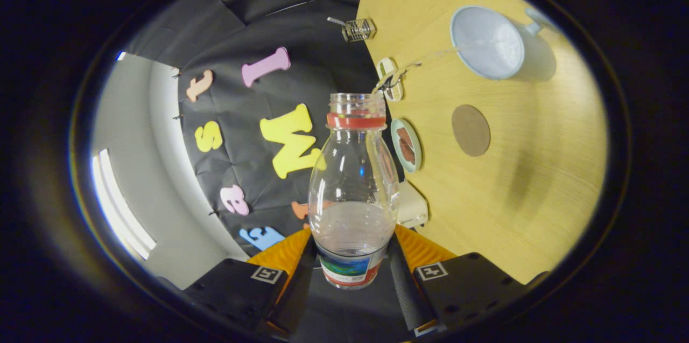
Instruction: Take the bottle from table, then pour the juice into the cup, finally place the bottle on the coaster
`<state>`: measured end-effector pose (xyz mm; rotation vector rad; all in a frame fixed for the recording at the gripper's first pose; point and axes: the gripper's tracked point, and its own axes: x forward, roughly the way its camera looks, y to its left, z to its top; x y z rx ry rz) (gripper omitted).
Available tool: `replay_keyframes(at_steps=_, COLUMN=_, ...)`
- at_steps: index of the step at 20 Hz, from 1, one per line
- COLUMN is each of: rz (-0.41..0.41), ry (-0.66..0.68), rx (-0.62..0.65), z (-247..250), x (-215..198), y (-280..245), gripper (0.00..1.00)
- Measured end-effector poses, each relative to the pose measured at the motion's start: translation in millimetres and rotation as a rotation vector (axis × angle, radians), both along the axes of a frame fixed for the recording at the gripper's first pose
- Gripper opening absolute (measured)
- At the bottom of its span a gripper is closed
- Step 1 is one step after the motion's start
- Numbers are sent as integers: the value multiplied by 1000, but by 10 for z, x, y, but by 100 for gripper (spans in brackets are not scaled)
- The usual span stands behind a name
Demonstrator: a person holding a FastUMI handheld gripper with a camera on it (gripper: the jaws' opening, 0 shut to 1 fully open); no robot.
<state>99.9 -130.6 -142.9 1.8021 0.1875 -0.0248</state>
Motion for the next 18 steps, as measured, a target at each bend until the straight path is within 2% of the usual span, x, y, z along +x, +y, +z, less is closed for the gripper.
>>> replay_keyframes(at_steps=18, rz=-26, ry=-24, rx=96, z=270, x=18, y=-24, gripper=75)
